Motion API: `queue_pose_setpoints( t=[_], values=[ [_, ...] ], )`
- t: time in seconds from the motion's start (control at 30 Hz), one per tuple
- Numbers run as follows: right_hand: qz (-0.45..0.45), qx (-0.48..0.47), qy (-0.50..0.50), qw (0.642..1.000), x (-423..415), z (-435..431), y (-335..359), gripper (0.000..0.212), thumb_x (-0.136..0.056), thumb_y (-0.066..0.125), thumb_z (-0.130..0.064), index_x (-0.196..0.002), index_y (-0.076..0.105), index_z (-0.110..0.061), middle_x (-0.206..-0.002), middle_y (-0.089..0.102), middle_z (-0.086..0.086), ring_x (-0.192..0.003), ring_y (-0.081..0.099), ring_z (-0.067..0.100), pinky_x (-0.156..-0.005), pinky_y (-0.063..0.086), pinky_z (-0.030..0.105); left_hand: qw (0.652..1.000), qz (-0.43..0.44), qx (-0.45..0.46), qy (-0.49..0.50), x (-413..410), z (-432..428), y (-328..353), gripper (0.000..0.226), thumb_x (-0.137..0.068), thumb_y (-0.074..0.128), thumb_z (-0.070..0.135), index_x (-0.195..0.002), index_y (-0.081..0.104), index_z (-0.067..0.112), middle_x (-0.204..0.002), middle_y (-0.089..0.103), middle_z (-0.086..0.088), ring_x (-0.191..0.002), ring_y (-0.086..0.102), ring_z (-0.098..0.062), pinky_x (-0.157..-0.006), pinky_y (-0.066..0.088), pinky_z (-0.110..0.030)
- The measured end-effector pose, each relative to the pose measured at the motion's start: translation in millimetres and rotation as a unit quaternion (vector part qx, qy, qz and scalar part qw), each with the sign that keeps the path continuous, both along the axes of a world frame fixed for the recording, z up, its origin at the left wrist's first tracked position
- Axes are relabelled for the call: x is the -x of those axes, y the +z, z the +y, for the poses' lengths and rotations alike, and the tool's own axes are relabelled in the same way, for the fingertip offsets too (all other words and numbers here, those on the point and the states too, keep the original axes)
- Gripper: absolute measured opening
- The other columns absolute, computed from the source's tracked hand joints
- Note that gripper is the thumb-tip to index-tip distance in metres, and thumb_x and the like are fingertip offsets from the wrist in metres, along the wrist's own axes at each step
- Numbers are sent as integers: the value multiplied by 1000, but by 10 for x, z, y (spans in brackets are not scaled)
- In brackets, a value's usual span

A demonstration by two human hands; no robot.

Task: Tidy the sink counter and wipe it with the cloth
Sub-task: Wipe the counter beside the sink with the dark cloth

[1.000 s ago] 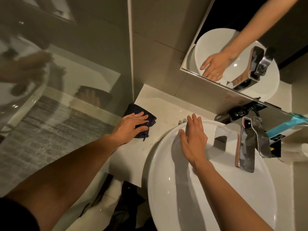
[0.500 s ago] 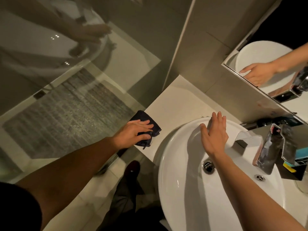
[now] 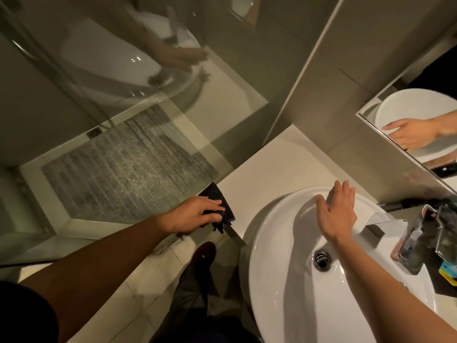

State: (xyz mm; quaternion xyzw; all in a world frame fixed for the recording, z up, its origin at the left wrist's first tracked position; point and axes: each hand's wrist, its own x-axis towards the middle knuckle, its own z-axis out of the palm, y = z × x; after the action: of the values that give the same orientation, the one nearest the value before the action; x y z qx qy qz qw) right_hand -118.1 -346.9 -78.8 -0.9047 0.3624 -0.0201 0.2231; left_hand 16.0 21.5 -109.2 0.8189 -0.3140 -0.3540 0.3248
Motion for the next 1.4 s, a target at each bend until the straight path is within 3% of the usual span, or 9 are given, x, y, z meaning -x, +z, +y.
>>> queue_pose_setpoints(
  t=[0.2,0.4,0.57,0.8,0.9,1.03,1.13,1.23,1.4],
  values=[
    [7,-19,-7,1000,0,4,42,78,-90,36,-50,-159,28,-16,-172,13,3,-159,4,23,-120,23,57,980,144,94,100,-75,-47,419,18,-101,61,20,-101,75,30,-94,77,9,-92,70,-2,-82,52,-20],
    [-5,-31,-18,999,-5,30,62,76,-91,39,-50,-159,29,-18,-172,14,4,-159,6,24,-119,24,57,956,181,171,154,-434,-568,737,21,-102,58,23,-113,75,16,-104,78,-9,-102,74,-26,-92,58,-34],
    [-14,-36,-26,999,-6,35,87,75,-94,38,-51,-161,27,-19,-172,12,0,-159,4,21,-121,23,56,962,147,195,121,-838,-1343,855,18,-101,59,18,-107,74,10,-89,76,-13,-77,71,-15,-72,58,-29],
    [-6,-50,-45,998,-40,58,111,67,-103,47,-42,-162,21,-25,-173,2,-7,-159,-5,14,-122,19,49,980,65,188,-12,-1301,-2736,927,21,-100,62,26,-86,73,38,-70,62,4,-64,53,-8,-64,45,-28],
    [-11,-54,-48,997,-48,68,119,67,-102,47,-43,-162,22,-26,-173,1,-9,-158,-8,10,-122,18,43,982,54,167,-70,-1327,-3295,858,15,-100,61,32,-98,77,34,-71,67,5,-60,56,-9,-60,47,-26],
    [-19,-41,-60,997,-67,75,91,68,-99,47,-43,-161,26,-26,-172,5,-9,-157,-9,7,-120,19,38,977,-8,122,-173,-1198,-3778,372,26,-96,59,46,-114,75,35,-102,78,12,-94,71,-8,-88,56,-35],
    [-20,-33,-66,997,-82,72,57,68,-96,48,-43,-159,28,-26,-172,9,-8,-158,-6,9,-118,19,35,947,-124,55,-292,-1049,-3911,-86,39,-99,52,49,-130,69,31,-141,63,5,-137,50,-14,-120,27,-41],
    [-23,-37,-72,997,-94,81,42,69,-95,48,-42,-159,28,-27,-172,9,-9,-158,-6,9,-115,16,33,921,-181,61,-340,-1024,-3858,-278,43,-103,49,46,-143,56,33,-159,41,8,-152,26,-11,-123,1,-38],
    [-24,-38,-83,996,-113,103,49,68,-95,51,-39,-159,28,-27,-172,9,-9,-158,-7,7,-115,13,32,898,-198,62,-387,-1115,-3781,-336,47,-105,44,43,-152,43,34,-165,27,9,-156,12,-11,-123,-4,-35]
  ],
)
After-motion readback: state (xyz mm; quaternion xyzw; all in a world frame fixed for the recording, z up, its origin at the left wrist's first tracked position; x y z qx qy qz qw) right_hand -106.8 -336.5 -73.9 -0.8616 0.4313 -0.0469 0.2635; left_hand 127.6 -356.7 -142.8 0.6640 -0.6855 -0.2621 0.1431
